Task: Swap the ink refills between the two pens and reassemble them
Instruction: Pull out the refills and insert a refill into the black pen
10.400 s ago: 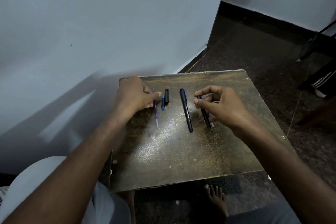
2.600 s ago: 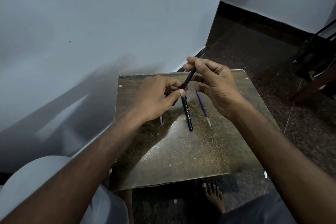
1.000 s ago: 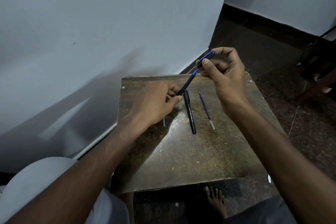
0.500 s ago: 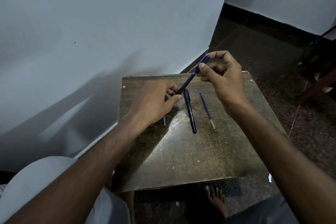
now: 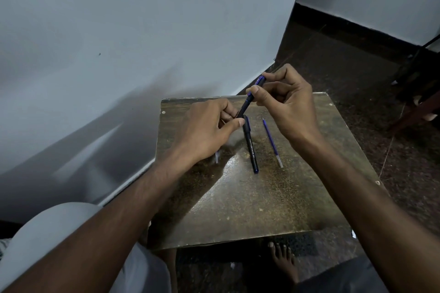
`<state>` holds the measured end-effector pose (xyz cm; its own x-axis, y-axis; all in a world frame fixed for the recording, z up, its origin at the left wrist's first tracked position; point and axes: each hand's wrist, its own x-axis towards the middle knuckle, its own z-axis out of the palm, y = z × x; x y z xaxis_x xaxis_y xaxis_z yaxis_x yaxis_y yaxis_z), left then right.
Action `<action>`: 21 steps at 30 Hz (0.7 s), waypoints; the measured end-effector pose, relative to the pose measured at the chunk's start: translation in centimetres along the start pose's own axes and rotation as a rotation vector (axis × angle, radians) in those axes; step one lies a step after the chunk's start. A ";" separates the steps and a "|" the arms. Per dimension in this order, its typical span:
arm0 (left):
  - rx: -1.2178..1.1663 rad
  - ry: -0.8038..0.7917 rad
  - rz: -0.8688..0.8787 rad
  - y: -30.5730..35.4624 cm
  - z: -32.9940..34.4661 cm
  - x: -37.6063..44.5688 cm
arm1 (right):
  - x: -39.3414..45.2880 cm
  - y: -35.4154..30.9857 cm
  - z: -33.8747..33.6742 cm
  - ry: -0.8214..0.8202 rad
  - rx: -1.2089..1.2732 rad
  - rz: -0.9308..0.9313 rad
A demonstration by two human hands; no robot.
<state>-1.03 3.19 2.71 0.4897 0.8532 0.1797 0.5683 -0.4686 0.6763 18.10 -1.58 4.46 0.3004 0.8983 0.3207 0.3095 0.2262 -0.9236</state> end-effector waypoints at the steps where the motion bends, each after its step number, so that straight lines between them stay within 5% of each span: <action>1: 0.000 0.003 0.001 0.0 0.0 -0.1 | -0.1 0.0 0.0 -0.001 0.013 -0.001; 14: -0.053 -0.044 -0.066 -0.6 -0.8 -0.3 | -0.4 0.8 0.2 -0.052 -0.043 0.051; 21: -0.104 0.172 -0.283 -2.8 -2.0 0.8 | -1.3 1.3 1.7 -0.082 -0.589 -0.099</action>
<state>-3.53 5.67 2.40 0.1986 0.9763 0.0859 0.5907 -0.1892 0.7844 16.58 -1.78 2.50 0.1814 0.9150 0.3603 0.7874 0.0844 -0.6107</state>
